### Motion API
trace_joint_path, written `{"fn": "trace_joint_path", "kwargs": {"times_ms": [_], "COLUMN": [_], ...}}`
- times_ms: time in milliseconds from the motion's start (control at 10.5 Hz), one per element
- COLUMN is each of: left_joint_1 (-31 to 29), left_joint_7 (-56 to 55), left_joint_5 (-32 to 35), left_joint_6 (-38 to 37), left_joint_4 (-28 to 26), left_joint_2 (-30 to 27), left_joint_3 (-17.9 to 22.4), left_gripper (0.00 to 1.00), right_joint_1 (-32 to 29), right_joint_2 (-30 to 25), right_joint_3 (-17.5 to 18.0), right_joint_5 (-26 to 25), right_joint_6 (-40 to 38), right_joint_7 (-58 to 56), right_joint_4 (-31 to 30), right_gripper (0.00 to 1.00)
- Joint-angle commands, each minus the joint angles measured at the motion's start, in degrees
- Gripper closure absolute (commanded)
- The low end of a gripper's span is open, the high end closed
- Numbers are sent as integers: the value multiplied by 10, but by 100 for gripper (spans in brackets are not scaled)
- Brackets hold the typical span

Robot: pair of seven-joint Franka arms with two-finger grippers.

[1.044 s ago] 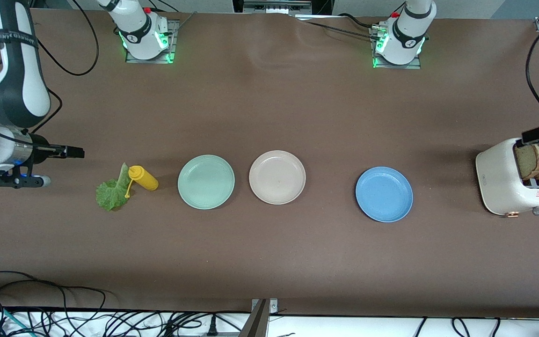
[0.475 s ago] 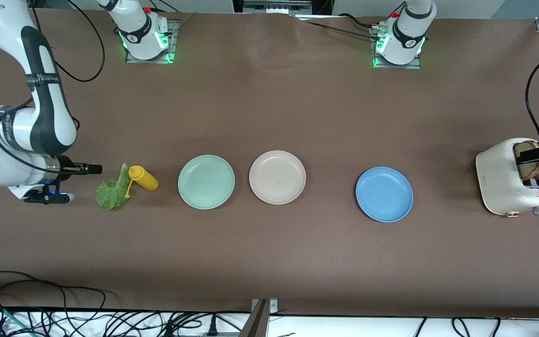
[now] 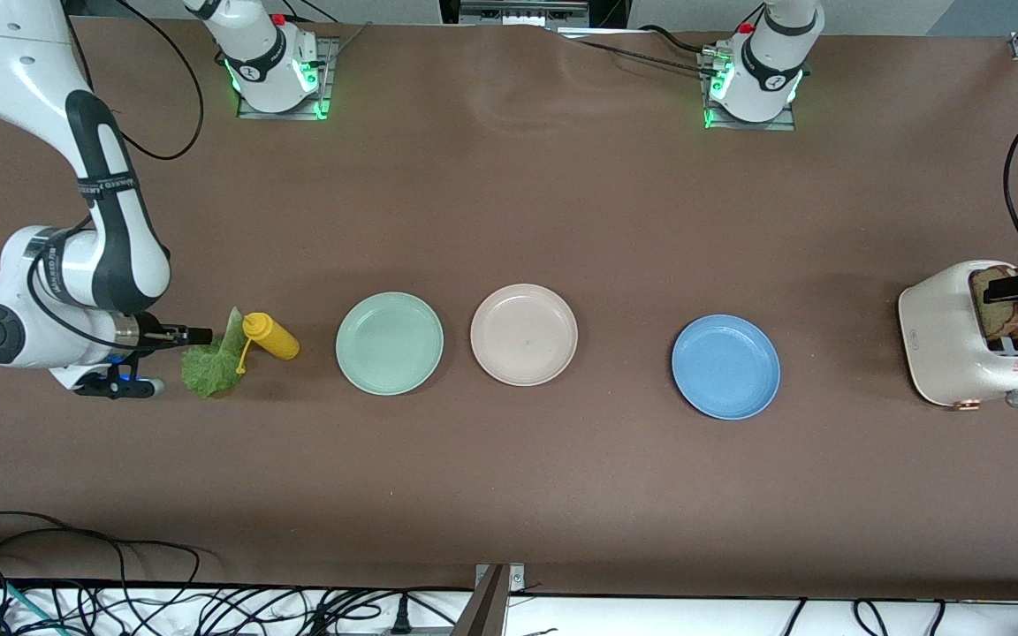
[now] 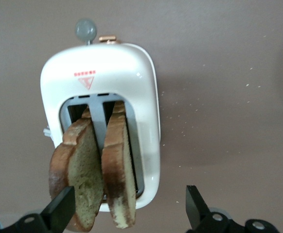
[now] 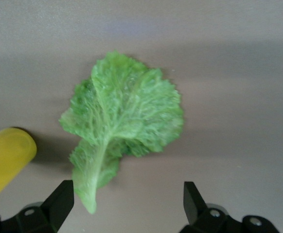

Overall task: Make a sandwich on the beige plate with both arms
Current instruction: 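Reach the right gripper to the lettuce while the left gripper reaches the toaster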

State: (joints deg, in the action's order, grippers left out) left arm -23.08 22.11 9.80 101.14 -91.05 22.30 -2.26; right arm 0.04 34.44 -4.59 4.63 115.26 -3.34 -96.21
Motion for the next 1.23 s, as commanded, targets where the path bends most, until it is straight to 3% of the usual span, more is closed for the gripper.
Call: {"fn": "trace_joint_path", "kwargs": {"times_ms": [0, 95, 190, 380, 475, 570, 759, 854, 949, 1044, 1139], "left_joint_1": [-6, -7, -12, -11, -11, -12, -14, -14, -14, -14, -14], "left_joint_7": [-30, -37, -44, -45, -44, -42, -37, -37, -37, -37, -38], "left_joint_5": [-7, -7, -8, -6, -2, -1, 1, 1, 2, 7, 13], "left_joint_6": [-8, -12, -13, -24, -28, -34, -47, -61, -68, -83, -105], "left_joint_4": [-9, -12, -16, -16, -15, -15, -6, -3, 5, 20, 43], "left_joint_2": [3, 5, 5, 5, 5, 5, 3, -2, -4, -5, -9], "left_joint_3": [-4, -3, -4, -3, -3, -3, -2, -2, -2, -3, -5], "left_gripper": [1, 7, 24, 84, 95, 100, 100, 100, 100, 100, 100], "right_joint_1": [3, 4, 3, 4, 3, 2, 3, 2, 1, 1, 1], "right_joint_2": [23, 34, 42, 54, 55, 62, 64, 66, 66, 66, 65], "right_joint_3": [2, 2, 2, 3, 3, 3, 3, 3, 3, 3, 3], "right_joint_5": [25, 25, 25, 30, 30, 32, 35, 35, 35, 35, 34], "right_joint_6": [23, 33, 41, 47, 48, 49, 52, 54, 54, 54, 53], "right_joint_7": [-1, -1, -1, -1, -1, -1, -1, -1, -1, -4, -11], "right_joint_4": [8, 8, 8, 8, 8, 9, 10, 9, 10, 10, 10], "right_gripper": [0, 0, 0, 0, 0, 0, 0, 10, 30, 51, 80]}}
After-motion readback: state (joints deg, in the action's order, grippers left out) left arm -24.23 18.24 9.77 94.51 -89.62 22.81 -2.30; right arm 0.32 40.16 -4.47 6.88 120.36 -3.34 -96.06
